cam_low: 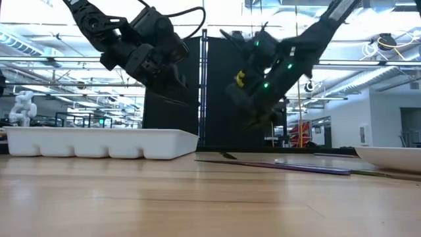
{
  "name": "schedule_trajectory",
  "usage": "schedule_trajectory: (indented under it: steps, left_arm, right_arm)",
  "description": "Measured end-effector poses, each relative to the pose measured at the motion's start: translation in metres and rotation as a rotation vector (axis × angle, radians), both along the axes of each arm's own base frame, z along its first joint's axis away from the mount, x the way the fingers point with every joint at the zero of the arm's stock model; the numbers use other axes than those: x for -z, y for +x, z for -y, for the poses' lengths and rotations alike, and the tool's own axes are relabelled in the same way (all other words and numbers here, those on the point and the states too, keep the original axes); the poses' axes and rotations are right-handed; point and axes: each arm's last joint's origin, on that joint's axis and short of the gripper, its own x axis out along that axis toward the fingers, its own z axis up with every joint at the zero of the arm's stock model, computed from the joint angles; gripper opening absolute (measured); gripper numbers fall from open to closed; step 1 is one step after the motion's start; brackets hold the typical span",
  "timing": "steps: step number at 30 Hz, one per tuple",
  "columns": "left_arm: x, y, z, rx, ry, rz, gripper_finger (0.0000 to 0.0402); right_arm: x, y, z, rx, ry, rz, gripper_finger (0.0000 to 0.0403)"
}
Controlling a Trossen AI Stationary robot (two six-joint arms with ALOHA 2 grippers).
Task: Sort silverware
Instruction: Put the iridescent knife into the white silverware tray
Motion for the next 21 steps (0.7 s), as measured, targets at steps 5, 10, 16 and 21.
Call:
schedule_trajectory:
  steps: [5, 10, 16, 21]
  left_arm:
    - [-0.005, 0.004, 0.005, 0.018, 0.004, 0.022, 0.0052]
    - [-0.006, 0.005, 0.005, 0.018, 0.006, 0.033, 0.0052]
    - [-0.006, 0.005, 0.002, -0.006, 0.018, 0.034, 0.0052]
    - [-0.003, 0.002, 0.003, -0.005, 0.012, -0.014, 0.0052]
  right_arm:
    - [-0.005, -0.006, 0.072, 0.05, -0.06, 0.04, 0.0]
    - [-0.005, 0.009, 0.107, 0.016, -0.029, 0.026, 0.0]
    - [0.016, 0.037, 0.127, -0.036, 0.074, -0.15, 0.0]
    - [0.014, 0.048, 0.132, -0.055, 0.073, -0.179, 0.0]
